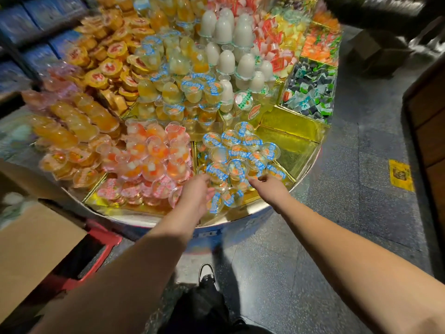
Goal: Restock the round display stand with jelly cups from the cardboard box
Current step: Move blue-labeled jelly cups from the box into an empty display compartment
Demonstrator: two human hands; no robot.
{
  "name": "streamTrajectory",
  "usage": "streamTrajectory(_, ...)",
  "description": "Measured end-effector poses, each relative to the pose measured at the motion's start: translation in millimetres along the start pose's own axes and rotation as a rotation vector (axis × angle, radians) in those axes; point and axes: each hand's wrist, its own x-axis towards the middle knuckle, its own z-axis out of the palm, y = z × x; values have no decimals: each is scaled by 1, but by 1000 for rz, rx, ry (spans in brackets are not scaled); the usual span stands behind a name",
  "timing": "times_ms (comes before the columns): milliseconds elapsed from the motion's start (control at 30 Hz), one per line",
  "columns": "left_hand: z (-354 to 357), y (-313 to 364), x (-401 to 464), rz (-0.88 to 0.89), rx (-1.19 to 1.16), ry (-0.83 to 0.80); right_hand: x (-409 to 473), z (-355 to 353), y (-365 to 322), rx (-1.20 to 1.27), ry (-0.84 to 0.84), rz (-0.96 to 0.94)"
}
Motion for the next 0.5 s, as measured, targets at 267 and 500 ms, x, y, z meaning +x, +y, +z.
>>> streamTrajectory(267, -130, 54, -80, 390, 470, 153, -91, 32, -93, -288, -92, -462)
streamTrajectory(500, -272, 67, -108, 463, 658, 407, -161, 138, -169, -590, -283, -873)
